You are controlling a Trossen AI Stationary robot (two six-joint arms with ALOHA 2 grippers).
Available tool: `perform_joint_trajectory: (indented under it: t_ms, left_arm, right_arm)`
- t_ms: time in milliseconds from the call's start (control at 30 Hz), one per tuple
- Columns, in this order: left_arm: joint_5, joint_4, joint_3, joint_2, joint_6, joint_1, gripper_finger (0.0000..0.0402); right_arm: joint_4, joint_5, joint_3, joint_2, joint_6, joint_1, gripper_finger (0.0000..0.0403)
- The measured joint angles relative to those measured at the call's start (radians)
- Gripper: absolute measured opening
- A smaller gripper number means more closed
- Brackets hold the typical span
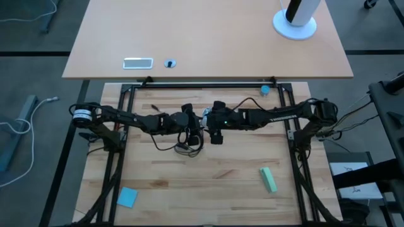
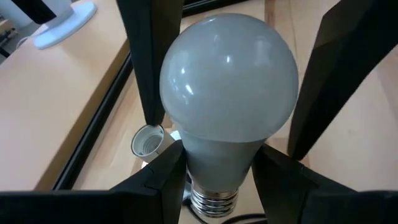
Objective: Screw lightbulb
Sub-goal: Insert the lightbulb into the lamp
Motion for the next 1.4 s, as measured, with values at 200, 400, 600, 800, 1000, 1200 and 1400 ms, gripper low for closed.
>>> perform_joint_trajectory:
  t_ms: [200,400,600,800,1000,1200,1400]
  left_arm:
    - [0.001,-0.002,-0.001,0.0,-0.021,0.0,0.0159]
    - [0.001,0.0,-0.002,-0.002,-0.05,0.0,0.0173]
    - [-0.004,-0.032,-0.008,-0.001,-0.074,0.004,0.0181]
    - [-0.002,-0.053,-0.011,0.0,-0.096,0.005,0.0168]
    - [-0.002,-0.052,-0.011,0.0,-0.091,0.008,0.0148]
    - [-0.056,-0.046,-0.011,0.0,-0.08,0.02,0.0137]
    - [-0.08,-0.06,-0.011,0.0,-0.079,0.051,0.0128]
  right_arm:
    - [-0.106,-0.004,0.063,0.013,0.002,0.0,0.0245]
    - [-0.206,-0.006,0.113,0.004,0.015,-0.006,0.0222]
    - [-0.388,-0.012,0.201,0.001,0.075,-0.059,0.0222]
    - [-0.538,-0.144,0.286,0.001,0.124,-0.173,0.0222]
    - [-0.62,-0.284,0.368,0.007,0.194,-0.299,0.0221]
    - [-0.751,-0.3,0.488,0.101,0.19,-0.343,0.0221]
    - [-0.882,-0.295,0.647,0.222,0.16,-0.346,0.0221]
